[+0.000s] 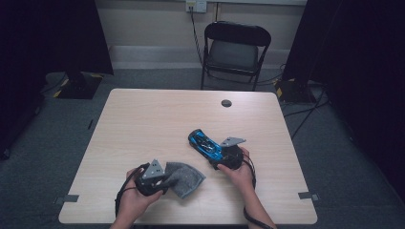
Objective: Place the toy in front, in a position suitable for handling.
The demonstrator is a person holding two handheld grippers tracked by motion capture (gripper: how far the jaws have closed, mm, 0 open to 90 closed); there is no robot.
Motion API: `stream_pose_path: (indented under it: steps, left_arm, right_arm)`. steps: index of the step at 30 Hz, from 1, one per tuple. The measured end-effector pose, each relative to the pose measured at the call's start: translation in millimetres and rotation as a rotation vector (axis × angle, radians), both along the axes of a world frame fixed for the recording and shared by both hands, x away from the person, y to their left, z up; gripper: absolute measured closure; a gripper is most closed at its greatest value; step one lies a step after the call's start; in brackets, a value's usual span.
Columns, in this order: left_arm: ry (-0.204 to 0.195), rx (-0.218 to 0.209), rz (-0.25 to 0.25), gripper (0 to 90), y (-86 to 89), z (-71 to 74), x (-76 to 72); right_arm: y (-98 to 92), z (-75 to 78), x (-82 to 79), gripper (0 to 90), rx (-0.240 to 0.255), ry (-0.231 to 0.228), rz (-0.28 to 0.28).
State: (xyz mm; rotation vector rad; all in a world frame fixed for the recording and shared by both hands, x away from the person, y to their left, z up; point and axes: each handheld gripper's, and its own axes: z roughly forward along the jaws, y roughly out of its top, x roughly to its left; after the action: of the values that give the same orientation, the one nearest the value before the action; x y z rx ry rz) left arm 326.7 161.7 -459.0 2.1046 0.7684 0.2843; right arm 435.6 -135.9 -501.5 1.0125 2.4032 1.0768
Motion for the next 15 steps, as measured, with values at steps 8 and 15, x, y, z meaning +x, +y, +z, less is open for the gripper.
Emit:
stream_pose_path:
  steps: [8, 15]
  left_arm:
    - [-0.059, 0.029, 0.057, 73.8, -31.4, 20.2, 51.9]
    - [-0.055, 0.08, 0.032, 73.2, -70.5, 14.5, 86.6]
  right_arm:
    - [-0.1, 0.0, 0.1, 23.5, 0.0, 0.0, 0.0]
    - [0.0, 0.0, 0.1, 23.5, 0.001, 0.001, 0.0]
